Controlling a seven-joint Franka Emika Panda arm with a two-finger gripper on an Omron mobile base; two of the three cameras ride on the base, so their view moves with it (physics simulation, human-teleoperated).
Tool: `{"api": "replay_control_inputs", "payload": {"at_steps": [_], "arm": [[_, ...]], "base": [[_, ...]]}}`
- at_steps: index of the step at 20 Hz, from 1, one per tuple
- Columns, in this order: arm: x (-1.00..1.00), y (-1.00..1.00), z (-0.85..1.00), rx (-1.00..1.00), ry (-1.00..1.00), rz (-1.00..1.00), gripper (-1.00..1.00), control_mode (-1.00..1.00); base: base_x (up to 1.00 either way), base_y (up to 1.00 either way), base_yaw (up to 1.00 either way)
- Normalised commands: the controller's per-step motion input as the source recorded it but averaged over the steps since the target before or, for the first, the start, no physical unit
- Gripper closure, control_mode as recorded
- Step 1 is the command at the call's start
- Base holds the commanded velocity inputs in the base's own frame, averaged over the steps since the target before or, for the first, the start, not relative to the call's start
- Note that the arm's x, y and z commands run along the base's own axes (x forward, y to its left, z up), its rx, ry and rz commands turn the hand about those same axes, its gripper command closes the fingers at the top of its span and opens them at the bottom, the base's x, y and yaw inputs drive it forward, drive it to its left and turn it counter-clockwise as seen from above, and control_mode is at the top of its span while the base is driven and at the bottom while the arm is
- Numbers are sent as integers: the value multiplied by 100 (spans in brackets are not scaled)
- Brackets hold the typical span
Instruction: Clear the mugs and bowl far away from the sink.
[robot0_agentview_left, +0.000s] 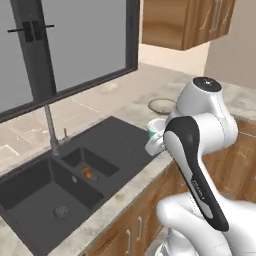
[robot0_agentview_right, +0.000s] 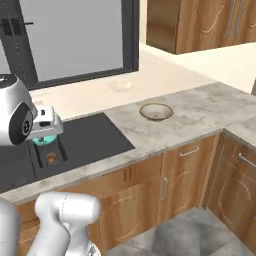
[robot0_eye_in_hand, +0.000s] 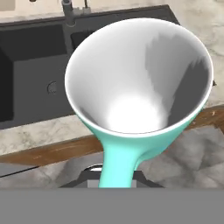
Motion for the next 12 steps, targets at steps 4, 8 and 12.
{"api": "replay_control_inputs", "payload": {"at_steps": [4,8,12], "arm": [[0,0,0,0,0,0,100,100],[0,0,0,0,0,0,100,100],[0,0,0,0,0,0,100,100]], "base": [[0,0,-100],[0,0,-100],[-3,-8,-90]]}}
